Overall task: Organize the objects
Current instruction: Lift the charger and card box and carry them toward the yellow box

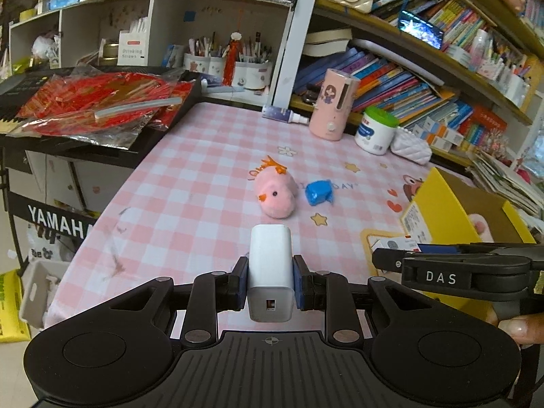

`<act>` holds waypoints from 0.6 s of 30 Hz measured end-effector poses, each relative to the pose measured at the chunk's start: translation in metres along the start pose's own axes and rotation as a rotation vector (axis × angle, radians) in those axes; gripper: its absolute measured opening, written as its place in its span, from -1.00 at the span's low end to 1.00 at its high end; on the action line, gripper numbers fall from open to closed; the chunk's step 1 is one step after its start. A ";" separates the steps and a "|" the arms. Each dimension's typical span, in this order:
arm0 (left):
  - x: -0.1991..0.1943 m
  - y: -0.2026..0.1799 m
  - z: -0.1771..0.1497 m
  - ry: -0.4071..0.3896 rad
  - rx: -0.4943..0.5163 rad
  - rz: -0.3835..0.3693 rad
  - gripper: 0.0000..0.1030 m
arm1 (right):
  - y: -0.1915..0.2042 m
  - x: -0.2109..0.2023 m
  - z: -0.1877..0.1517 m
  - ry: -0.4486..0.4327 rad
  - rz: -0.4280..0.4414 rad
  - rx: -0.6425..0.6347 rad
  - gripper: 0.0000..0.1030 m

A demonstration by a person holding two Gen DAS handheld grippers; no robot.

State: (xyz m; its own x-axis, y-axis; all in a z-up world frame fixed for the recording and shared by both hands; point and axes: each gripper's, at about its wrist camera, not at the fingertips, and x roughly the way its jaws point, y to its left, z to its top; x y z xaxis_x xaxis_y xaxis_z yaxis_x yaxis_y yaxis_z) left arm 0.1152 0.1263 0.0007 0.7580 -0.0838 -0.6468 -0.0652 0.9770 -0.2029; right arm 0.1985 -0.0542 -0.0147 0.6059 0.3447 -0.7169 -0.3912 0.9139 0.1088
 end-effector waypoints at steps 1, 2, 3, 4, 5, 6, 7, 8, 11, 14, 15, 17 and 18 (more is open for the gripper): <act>-0.004 0.000 -0.003 -0.001 0.004 -0.004 -0.53 | 0.002 -0.004 -0.004 -0.003 -0.004 0.000 -0.01; -0.007 0.000 -0.006 -0.001 0.006 -0.008 -0.53 | 0.005 -0.007 -0.008 -0.005 -0.009 0.001 -0.01; -0.011 0.000 -0.010 0.000 0.007 -0.012 -0.53 | 0.006 -0.010 -0.011 -0.004 -0.012 0.002 -0.01; -0.015 0.001 -0.014 0.000 0.008 -0.015 -0.53 | 0.008 -0.013 -0.015 -0.003 -0.016 0.003 -0.01; -0.019 0.001 -0.017 0.001 0.008 -0.017 -0.53 | 0.011 -0.017 -0.020 -0.001 -0.020 0.004 -0.01; -0.023 0.002 -0.021 0.002 0.007 -0.020 -0.53 | 0.013 -0.020 -0.025 0.000 -0.023 0.005 -0.01; -0.027 0.003 -0.025 0.004 0.005 -0.022 -0.53 | 0.016 -0.024 -0.029 0.002 -0.025 0.006 -0.01; -0.031 0.003 -0.029 0.006 0.004 -0.024 -0.53 | 0.018 -0.027 -0.034 0.003 -0.028 0.009 -0.01; -0.043 0.004 -0.041 0.017 0.007 -0.033 -0.53 | 0.023 -0.038 -0.049 0.010 -0.037 0.020 -0.01; -0.055 0.004 -0.053 0.025 0.019 -0.043 -0.53 | 0.026 -0.049 -0.064 0.018 -0.045 0.043 -0.01; -0.059 0.004 -0.056 0.027 0.021 -0.045 -0.53 | 0.027 -0.053 -0.069 0.020 -0.048 0.053 -0.01; -0.066 0.004 -0.062 0.030 0.027 -0.048 -0.53 | 0.029 -0.060 -0.078 0.021 -0.052 0.069 -0.01; -0.069 0.004 -0.066 0.032 0.030 -0.050 -0.53 | 0.030 -0.063 -0.083 0.021 -0.053 0.076 -0.01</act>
State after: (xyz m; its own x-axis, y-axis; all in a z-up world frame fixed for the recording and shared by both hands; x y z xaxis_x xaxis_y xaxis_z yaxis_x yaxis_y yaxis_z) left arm 0.0198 0.1234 -0.0036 0.7389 -0.1384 -0.6595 -0.0080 0.9768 -0.2140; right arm 0.0915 -0.0664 -0.0232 0.6096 0.2913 -0.7372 -0.3045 0.9447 0.1215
